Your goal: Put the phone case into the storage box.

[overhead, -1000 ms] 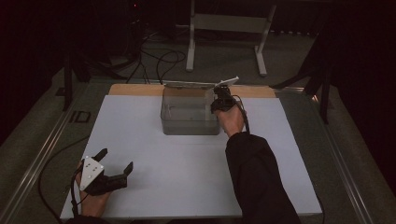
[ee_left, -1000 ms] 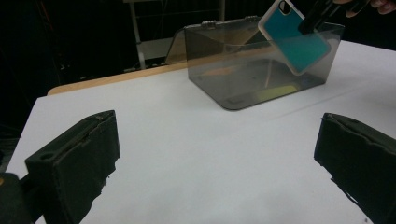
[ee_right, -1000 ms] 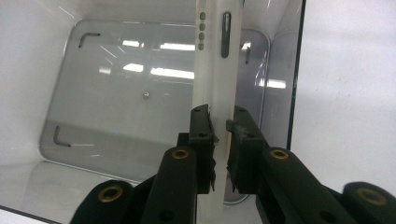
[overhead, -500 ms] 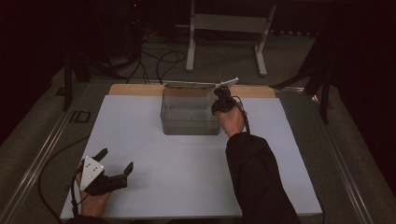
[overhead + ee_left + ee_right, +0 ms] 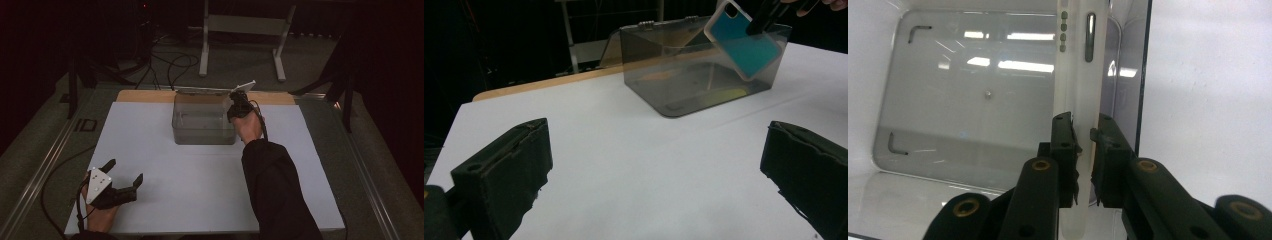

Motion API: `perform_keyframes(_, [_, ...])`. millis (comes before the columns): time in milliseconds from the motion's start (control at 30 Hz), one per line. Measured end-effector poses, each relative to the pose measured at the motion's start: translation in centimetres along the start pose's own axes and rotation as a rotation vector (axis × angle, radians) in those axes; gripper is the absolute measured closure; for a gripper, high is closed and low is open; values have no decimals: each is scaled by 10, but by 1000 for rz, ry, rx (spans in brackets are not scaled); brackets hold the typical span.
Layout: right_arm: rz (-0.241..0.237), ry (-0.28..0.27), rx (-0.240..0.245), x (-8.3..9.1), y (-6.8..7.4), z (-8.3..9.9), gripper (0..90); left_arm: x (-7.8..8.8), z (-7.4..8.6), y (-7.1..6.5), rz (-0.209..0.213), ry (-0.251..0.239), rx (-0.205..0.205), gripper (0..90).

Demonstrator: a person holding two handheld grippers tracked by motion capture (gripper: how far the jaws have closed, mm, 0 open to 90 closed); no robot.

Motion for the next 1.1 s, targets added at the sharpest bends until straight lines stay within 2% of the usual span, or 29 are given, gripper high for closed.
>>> perform_keyframes(67, [15, 11, 6, -1, 0, 0, 814, 0, 0, 0, -1, -2, 1, 10])
perform_keyframes(167, [61, 8, 43, -4, 2, -1, 812, 1, -1, 0, -2, -3, 1, 9])
perform_keyframes(400, [67, -12, 25, -7, 3, -4, 804, 2, -1, 1, -4, -8, 4, 10])
perform_keyframes(633, [65, -11, -3, -11, 2, -6, 799, 1, -1, 0, -3, -9, 5, 9])
perform_keyframes(833, [70, 2, -3, -17, 4, -5, 803, 2, -2, 0, -1, -11, 7, 10])
perform_keyframes(933, [91, 6, 8, -18, 5, -4, 807, 2, -2, 0, -1, -12, 9, 10])
perform_keyframes(1100, [125, -5, -5, -16, 2, -5, 811, 2, -2, 0, -1, -11, 7, 10])
Point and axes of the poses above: each handheld gripper's, and its own axes: x roughly backward along the jaws, z roughly out of its underside, y roughly to its left, the point moved 10 cm from there along -x, roughly forward along the jaws, and after that the axes turned 11 degrees about z, right-handed, at the moved point
